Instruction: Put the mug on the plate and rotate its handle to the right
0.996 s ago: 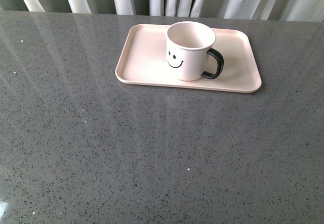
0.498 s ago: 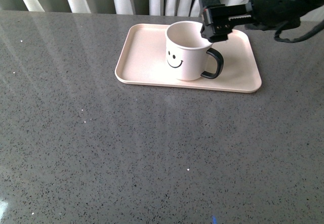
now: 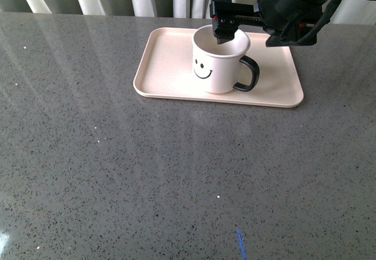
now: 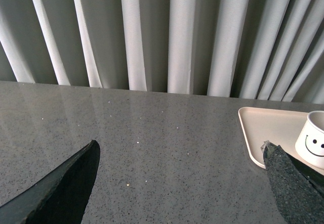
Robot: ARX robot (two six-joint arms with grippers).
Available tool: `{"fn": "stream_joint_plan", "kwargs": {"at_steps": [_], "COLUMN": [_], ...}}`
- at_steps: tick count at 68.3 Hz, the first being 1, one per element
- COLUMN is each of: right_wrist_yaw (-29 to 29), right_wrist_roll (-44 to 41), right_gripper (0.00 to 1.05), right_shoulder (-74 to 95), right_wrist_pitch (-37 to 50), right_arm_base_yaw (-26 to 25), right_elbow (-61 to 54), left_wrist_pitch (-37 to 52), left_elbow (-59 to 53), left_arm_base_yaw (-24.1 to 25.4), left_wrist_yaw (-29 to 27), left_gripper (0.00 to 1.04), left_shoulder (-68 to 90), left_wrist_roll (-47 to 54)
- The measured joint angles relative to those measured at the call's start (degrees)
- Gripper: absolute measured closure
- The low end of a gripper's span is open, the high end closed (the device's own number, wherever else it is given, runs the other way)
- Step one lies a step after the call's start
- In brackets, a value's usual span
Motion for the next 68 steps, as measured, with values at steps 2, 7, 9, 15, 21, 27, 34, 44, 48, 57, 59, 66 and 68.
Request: {"fn": "stream_joint_plan", "kwargs": {"at_steps": [2, 7, 9, 15, 21, 27, 34, 44, 48, 57, 59, 66, 68], "right_wrist_yaw": [-0.1, -0.1, -0.1, -0.1, -0.1, -0.1, -0.1, 0.1, 0.0, 0.1, 0.0, -0.1, -0.1], "right_wrist_roll": [0.4, 1.4, 1.7, 2.5, 2.9, 3.4, 3.8, 4.0, 4.0, 4.2, 4.2, 4.4, 4.4], "right_gripper": [0.09, 0.09, 0.09, 0.11, 0.14, 0.22, 0.35, 0.58, 0.66, 0.89, 0.95, 1.03, 1.03], "right_shoulder": [0.2, 0.6, 0.9, 1.7, 2.9, 4.1, 4.7, 5.2, 5.4, 5.9, 5.9, 5.9, 5.9], "right_wrist_pitch": [-0.5, -1.6, -2.0, -2.9, -3.7, -4.6, -5.4, -6.2, -6.6, -7.3, -7.3, -7.5, -7.6], "right_arm_base_yaw": [0.0, 0.0, 0.0, 0.0, 0.0, 0.0, 0.0, 0.0, 0.1, 0.3, 0.3, 0.3, 0.3], "right_elbow": [0.4, 1.4, 1.7, 2.6, 3.6, 4.7, 5.8, 7.6, 8.2, 9.2, 9.2, 9.2, 9.2], "left_wrist_pitch": [0.0, 0.0, 0.0, 0.0, 0.0, 0.0, 0.0, 0.0, 0.0, 0.0, 0.0, 0.0, 0.0], "left_elbow": [0.0, 0.0, 0.0, 0.0, 0.0, 0.0, 0.0, 0.0, 0.0, 0.0, 0.0, 0.0, 0.0], "left_arm_base_yaw": [0.0, 0.0, 0.0, 0.0, 0.0, 0.0, 0.0, 0.0, 0.0, 0.0, 0.0, 0.0, 0.0], "left_wrist_yaw": [0.0, 0.0, 0.0, 0.0, 0.0, 0.0, 0.0, 0.0, 0.0, 0.0, 0.0, 0.0, 0.0], "left_gripper": [0.09, 0.09, 0.09, 0.09, 0.09, 0.09, 0.09, 0.09, 0.09, 0.09, 0.09, 0.09, 0.09], "left_shoulder": [0.0, 0.0, 0.0, 0.0, 0.0, 0.0, 0.0, 0.0, 0.0, 0.0, 0.0, 0.0, 0.0], "left_wrist_roll": [0.0, 0.0, 0.0, 0.0, 0.0, 0.0, 0.0, 0.0, 0.0, 0.0, 0.0, 0.0, 0.0]}}
